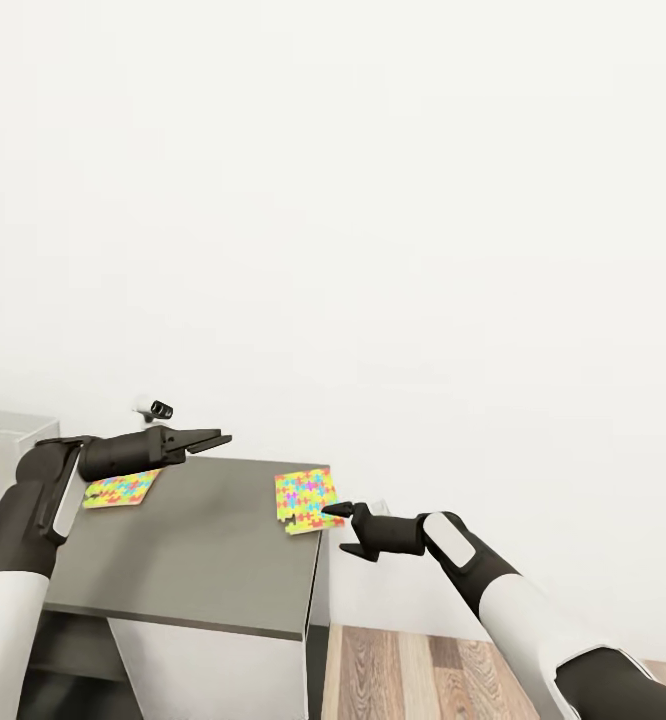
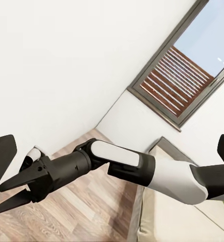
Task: Put all the toys in the child's room - the three board games (two on the bed and one on the table), the two jigsaw puzzles on the table, and the tennis ball on the table - inside the toy box on the table in the child's room.
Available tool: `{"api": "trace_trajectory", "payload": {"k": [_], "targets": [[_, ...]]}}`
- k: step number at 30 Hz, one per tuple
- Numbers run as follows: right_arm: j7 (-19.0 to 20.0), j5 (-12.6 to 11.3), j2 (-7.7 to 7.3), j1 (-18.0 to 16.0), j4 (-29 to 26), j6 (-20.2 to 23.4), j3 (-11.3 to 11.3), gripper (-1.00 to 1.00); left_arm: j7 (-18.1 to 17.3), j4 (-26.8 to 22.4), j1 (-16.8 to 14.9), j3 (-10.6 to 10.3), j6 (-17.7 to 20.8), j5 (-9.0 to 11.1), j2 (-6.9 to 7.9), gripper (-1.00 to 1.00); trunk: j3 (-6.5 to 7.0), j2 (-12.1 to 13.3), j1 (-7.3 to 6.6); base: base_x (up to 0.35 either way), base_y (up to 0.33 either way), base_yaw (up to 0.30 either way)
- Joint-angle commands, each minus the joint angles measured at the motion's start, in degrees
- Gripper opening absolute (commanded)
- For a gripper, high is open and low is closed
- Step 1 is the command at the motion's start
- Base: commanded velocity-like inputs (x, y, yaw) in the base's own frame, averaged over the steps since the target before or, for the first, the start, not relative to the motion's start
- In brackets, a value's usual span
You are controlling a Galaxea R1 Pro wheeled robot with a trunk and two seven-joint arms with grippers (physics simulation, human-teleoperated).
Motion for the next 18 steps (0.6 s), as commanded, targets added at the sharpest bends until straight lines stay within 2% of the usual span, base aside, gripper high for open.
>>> {"api": "trace_trajectory", "payload": {"k": [1,6,12,18], "targets": [[0.5,0.4,-0.03,-0.1,0.0,-0.1,0.2,1.0,-0.2,0.0,0.0,0.0,0.6,0.0,0.04,1.0,-0.07,0.0,0.0,0.0,0.0,0.0],[0.6,0.7,-0.05,-0.1,-0.3,-0.6,0.2,1.0,-0.2,0.0,0.0,0.0,0.6,0.0,0.04,1.0,-0.07,0.0,0.0,0.0,0.0,0.0],[0.9,1.0,-0.13,-0.1,-0.5,-4.3,0.3,1.0,-0.2,0.0,0.0,0.0,0.6,0.0,0.02,1.0,-0.07,0.0,0.0,0.0,0.0,0.0],[1.1,1.2,-0.36,-0.1,-0.7,-5.4,0.5,1.0,-0.2,-0.1,0.0,0.0,0.6,0.0,0.02,1.0,-0.07,0.0,0.0,0.0,0.0,0.0]]}}
